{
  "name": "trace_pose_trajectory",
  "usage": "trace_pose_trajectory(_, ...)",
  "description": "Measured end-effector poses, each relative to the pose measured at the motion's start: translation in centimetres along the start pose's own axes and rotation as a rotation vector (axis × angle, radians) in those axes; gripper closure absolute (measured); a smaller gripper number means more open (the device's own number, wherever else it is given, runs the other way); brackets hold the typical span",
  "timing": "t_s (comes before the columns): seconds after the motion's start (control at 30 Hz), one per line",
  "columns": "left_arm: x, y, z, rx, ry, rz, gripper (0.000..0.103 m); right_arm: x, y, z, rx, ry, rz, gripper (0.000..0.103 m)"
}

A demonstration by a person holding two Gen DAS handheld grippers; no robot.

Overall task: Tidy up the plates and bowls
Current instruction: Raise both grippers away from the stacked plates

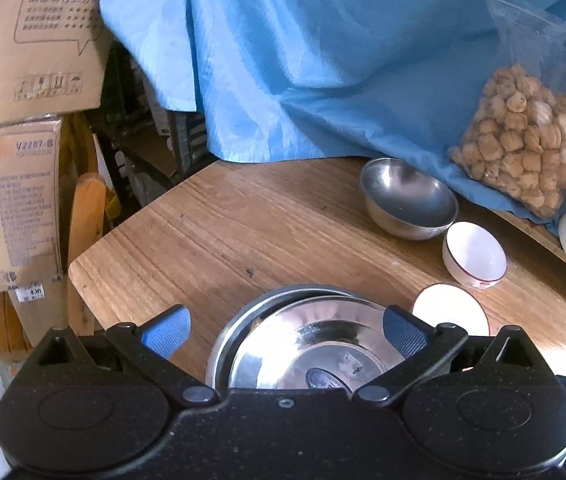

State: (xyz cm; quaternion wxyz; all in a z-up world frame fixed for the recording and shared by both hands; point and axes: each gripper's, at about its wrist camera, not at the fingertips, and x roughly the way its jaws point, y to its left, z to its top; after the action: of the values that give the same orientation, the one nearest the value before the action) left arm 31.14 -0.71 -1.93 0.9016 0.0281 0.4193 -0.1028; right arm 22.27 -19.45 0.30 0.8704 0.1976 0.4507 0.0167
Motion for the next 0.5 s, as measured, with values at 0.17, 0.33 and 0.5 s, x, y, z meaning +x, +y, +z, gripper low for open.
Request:
trace_pose_trajectory(0.17, 1.0, 0.4, 1.1, 0.025, 0.008, 0.012, 0.001, 1.1, 0.0, 0.6, 0.025, -0.012, -0.002, 0.000)
trace_pose_trajectory(0.33, 2.1, 1.4, 2.3, 0.023, 0.021, -0.028, 0.001, 2.7, 0.6, 1.7, 0.039, -0.014, -0.018, 0.000)
trace_pose_trajectory(0.5, 3.9, 3.1, 4.3, -0.064, 0.045, -0.101, 0.001, 3.6, 1.4, 2.9, 0.044, -0.008, -0.026, 0.000)
